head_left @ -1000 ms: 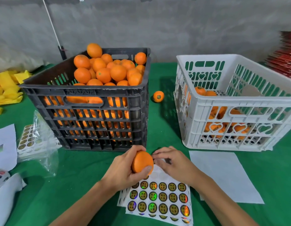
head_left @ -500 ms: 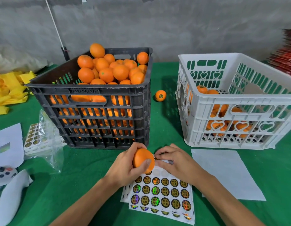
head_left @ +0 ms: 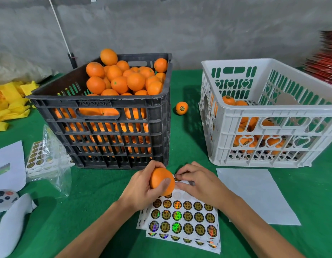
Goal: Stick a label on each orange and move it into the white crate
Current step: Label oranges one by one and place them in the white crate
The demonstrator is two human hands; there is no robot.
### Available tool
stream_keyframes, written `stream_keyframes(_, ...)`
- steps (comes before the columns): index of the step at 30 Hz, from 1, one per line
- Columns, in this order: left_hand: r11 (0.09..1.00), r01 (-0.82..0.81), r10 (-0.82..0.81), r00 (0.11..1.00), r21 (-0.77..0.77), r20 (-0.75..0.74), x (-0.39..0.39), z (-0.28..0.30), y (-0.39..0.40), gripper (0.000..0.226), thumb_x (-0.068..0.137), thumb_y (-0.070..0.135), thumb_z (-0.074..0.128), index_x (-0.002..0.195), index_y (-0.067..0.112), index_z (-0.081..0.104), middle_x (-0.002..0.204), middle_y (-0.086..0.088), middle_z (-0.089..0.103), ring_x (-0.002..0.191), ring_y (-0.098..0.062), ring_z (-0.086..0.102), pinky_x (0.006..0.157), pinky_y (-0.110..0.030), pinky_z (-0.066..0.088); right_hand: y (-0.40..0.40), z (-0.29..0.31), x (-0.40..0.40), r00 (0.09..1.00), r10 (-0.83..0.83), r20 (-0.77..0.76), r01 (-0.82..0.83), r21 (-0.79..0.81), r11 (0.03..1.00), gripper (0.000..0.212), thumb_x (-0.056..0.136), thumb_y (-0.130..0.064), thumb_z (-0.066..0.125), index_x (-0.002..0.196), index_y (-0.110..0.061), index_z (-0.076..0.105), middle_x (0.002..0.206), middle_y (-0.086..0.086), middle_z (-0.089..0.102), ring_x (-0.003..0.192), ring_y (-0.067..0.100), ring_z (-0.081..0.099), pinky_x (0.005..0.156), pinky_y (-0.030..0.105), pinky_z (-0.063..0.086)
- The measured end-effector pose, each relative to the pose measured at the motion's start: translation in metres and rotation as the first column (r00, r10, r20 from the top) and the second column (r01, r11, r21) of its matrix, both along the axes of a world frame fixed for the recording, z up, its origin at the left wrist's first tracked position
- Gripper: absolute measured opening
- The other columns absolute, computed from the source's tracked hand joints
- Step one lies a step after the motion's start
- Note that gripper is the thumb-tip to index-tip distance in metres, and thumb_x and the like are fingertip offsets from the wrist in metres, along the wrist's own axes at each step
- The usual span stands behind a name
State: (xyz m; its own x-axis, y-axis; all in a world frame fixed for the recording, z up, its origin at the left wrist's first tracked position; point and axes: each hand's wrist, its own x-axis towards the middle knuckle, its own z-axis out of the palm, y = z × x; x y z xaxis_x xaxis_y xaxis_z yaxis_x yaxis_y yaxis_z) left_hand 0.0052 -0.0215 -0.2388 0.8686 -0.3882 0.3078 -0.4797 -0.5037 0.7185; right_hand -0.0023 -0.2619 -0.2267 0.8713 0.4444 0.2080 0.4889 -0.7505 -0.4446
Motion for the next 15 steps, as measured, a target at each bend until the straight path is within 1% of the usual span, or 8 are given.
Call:
stream_keyframes(2, 1.000, -0.002, 0.002, 1.000, -0.007, -0.004, -0.0001, 0.0001, -0.0002, 0.050, 0.087, 0.082, 0.048, 0.117, 0.042, 0.048, 0.095, 0.013, 0.066, 0.078, -0.009, 0.068, 0.062, -0.026, 0.053, 0.0001, -0.0010, 0.0005, 1.000, -0.010, 0.005, 0.010, 0.033, 0.999, 0.041, 0.096, -0.053, 0.061, 0.122, -0.025, 0.076, 0.118, -0.018, 0.065, 0.095, -0.003, 0.039, 0.085, 0.024, 0.044)
stream_keyframes(6, 1.000, -0.009, 0.009, 1.000, -0.003, -0.011, 0.0004, -0.0003, -0.0003, 0.052, 0.087, 0.083, 0.047, 0.117, 0.041, 0.048, 0.095, 0.015, 0.066, 0.078, -0.008, 0.068, 0.062, -0.027, 0.054, 0.0024, -0.0039, -0.0006, 0.997, -0.067, -0.036, 0.071, 0.131, 0.989, 0.033, 0.097, -0.052, 0.061, 0.112, -0.030, 0.080, 0.111, -0.019, 0.067, 0.099, 0.001, 0.048, 0.086, 0.030, 0.048)
stream_keyframes(9, 1.000, -0.010, 0.010, 1.000, 0.006, -0.013, 0.0003, -0.0002, -0.0002, 0.052, 0.086, 0.084, 0.047, 0.117, 0.042, 0.047, 0.097, 0.018, 0.065, 0.080, -0.007, 0.068, 0.063, -0.026, 0.054, 0.0060, -0.0054, -0.0004, 0.994, -0.107, -0.034, 0.111, 0.156, 0.982, 0.026, 0.099, -0.045, 0.062, 0.102, -0.028, 0.081, 0.104, -0.019, 0.068, 0.097, 0.003, 0.050, 0.084, 0.035, 0.050)
stream_keyframes(12, 1.000, -0.009, 0.009, 1.000, 0.003, -0.019, 0.0005, 0.0003, -0.0007, 0.053, 0.086, 0.085, 0.046, 0.117, 0.043, 0.047, 0.100, 0.018, 0.065, 0.083, -0.007, 0.068, 0.064, -0.023, 0.053, 0.0077, -0.0047, 0.0003, 0.985, -0.158, -0.064, 0.168, 0.216, 0.962, 0.023, 0.099, -0.037, 0.062, 0.095, -0.025, 0.081, 0.095, -0.015, 0.070, 0.093, 0.008, 0.054, 0.084, 0.040, 0.050)
stream_keyframes(13, 1.000, -0.007, 0.007, 1.000, 0.004, -0.019, 0.0006, 0.0004, -0.0008, 0.052, 0.086, 0.084, 0.046, 0.117, 0.043, 0.047, 0.100, 0.018, 0.064, 0.083, -0.007, 0.068, 0.064, -0.022, 0.053, 0.0082, -0.0035, -0.0004, 0.981, -0.184, -0.053, 0.191, 0.230, 0.954, 0.023, 0.100, -0.036, 0.061, 0.095, -0.023, 0.080, 0.094, -0.014, 0.070, 0.092, 0.009, 0.055, 0.084, 0.041, 0.050)
stream_keyframes(15, 1.000, 0.000, 0.000, 1.000, 0.004, -0.015, 0.0006, 0.0003, -0.0009, 0.049, 0.086, 0.083, 0.048, 0.117, 0.044, 0.046, 0.099, 0.019, 0.064, 0.081, -0.007, 0.068, 0.063, -0.021, 0.052, 0.0087, 0.0007, -0.0031, 0.968, -0.247, 0.033, 0.228, 0.283, 0.932, 0.021, 0.101, -0.032, 0.062, 0.097, -0.021, 0.079, 0.095, -0.013, 0.071, 0.093, 0.007, 0.057, 0.087, 0.038, 0.050)
